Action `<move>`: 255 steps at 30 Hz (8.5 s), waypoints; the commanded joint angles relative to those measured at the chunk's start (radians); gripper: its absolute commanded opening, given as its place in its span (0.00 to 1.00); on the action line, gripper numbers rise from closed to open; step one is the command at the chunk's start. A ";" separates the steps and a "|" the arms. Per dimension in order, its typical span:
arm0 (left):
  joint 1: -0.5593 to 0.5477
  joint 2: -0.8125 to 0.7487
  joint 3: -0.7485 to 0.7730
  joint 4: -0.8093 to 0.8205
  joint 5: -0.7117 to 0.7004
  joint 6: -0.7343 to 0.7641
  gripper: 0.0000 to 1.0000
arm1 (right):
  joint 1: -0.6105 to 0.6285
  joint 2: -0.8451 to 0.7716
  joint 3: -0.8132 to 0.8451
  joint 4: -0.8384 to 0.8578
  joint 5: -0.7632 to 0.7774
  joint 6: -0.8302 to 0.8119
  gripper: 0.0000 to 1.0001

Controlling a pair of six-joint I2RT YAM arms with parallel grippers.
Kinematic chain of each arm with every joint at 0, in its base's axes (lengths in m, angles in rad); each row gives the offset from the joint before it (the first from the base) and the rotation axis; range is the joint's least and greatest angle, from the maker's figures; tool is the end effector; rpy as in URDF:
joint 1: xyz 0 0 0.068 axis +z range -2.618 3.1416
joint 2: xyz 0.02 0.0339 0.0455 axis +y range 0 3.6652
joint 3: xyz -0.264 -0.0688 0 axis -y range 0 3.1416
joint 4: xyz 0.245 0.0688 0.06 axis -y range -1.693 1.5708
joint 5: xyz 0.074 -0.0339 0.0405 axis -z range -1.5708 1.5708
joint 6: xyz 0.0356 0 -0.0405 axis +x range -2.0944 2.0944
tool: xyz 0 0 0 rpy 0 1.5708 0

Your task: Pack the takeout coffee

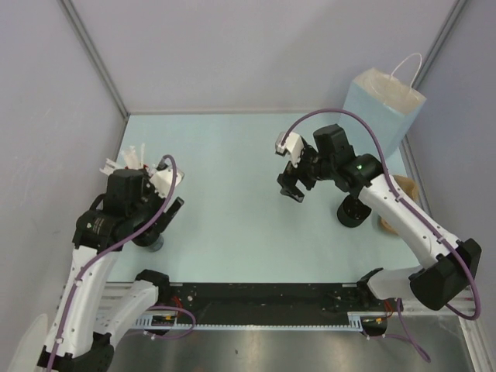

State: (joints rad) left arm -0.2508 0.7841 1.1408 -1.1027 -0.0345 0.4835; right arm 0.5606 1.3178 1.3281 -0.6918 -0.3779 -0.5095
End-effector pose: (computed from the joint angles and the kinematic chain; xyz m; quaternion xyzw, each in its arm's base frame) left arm 0.1187 -0.0291 0.3673 0.3224 0.8575 0.0622 0.3962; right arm 0.2314 0.1608 0.3642 -0.5216 0.7216 0.1803 0.4180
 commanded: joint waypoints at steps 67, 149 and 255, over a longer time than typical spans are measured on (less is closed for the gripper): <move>0.631 0.075 -0.199 -0.075 0.516 0.267 0.12 | 0.033 0.047 -0.081 0.037 -0.035 -0.035 0.93; 0.631 -0.036 0.266 -0.213 0.544 0.296 0.00 | 0.013 0.034 -0.083 0.061 -0.007 0.003 1.00; -0.622 0.794 -0.081 0.943 0.077 -0.037 0.32 | -0.553 -0.155 -0.153 0.072 0.011 0.098 1.00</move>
State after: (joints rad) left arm -0.8619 1.6032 1.0744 -0.1669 0.0292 0.4442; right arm 0.0090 1.1629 1.1755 -0.6312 -0.3492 -0.4118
